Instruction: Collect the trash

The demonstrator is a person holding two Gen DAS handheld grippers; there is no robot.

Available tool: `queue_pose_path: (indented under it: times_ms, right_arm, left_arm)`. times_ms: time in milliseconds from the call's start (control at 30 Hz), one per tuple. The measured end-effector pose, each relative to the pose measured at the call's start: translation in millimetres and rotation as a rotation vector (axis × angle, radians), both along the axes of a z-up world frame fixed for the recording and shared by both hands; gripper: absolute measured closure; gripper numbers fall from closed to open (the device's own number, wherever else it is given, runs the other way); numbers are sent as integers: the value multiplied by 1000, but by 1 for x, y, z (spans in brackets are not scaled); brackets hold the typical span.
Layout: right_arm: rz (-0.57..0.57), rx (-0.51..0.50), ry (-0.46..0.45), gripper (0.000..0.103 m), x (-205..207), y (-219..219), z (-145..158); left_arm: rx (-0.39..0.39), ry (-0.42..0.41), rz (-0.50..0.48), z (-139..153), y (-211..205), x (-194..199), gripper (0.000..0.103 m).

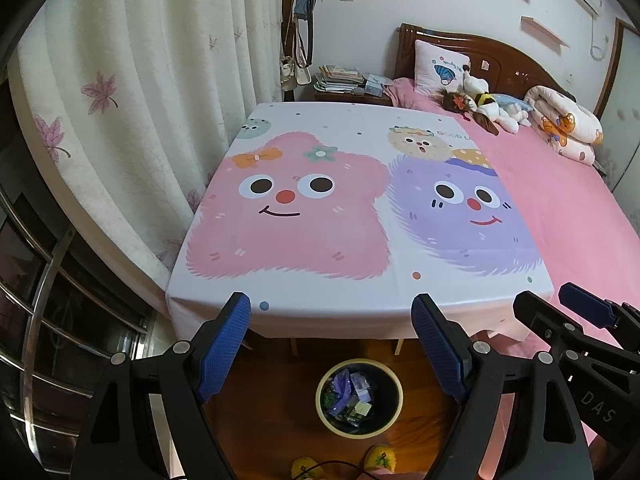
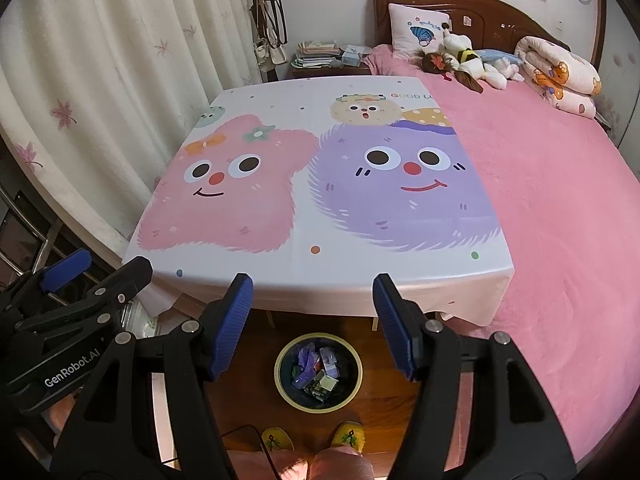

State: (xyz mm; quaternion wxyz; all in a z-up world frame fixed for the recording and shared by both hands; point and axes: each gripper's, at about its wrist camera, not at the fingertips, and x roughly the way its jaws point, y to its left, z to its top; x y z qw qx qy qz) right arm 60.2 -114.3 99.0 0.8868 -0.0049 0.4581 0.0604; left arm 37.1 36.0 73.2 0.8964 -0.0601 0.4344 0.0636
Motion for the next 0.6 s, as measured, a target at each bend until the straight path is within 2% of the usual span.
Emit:
queue_pose_path:
  times_ms: [600]
  right_arm:
    - [10, -1, 15, 43, 8, -6, -11]
  left_arm:
    - [6, 10, -2, -10, -2, 6, 19]
